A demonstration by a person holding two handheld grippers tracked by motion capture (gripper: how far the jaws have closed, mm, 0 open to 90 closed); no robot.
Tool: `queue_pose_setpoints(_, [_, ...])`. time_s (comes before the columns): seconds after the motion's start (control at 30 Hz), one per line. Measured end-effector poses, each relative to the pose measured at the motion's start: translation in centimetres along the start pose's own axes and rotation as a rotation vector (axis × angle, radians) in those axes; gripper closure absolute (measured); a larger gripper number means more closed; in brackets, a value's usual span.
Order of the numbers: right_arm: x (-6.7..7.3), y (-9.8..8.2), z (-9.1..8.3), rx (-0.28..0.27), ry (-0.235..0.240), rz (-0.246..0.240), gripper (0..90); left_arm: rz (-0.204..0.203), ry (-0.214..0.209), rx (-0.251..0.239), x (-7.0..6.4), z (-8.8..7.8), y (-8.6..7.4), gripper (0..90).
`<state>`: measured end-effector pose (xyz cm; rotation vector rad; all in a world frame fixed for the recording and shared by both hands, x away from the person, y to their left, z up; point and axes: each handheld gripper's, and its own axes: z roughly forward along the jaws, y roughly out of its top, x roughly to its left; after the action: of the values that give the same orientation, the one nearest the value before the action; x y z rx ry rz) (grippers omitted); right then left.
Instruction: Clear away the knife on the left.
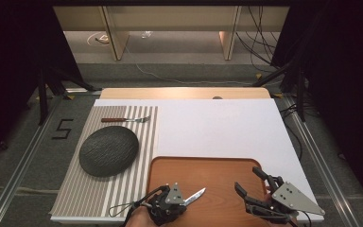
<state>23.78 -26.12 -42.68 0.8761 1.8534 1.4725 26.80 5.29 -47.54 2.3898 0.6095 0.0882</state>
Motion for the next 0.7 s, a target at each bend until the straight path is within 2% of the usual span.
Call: queue_pose_setpoints(0.7, [0.0,0.0,0.0,-0.001,-0.001,0.000,26.5,-0.024,0.000,0.051,1.3,-1.1,-0.9,89.6])
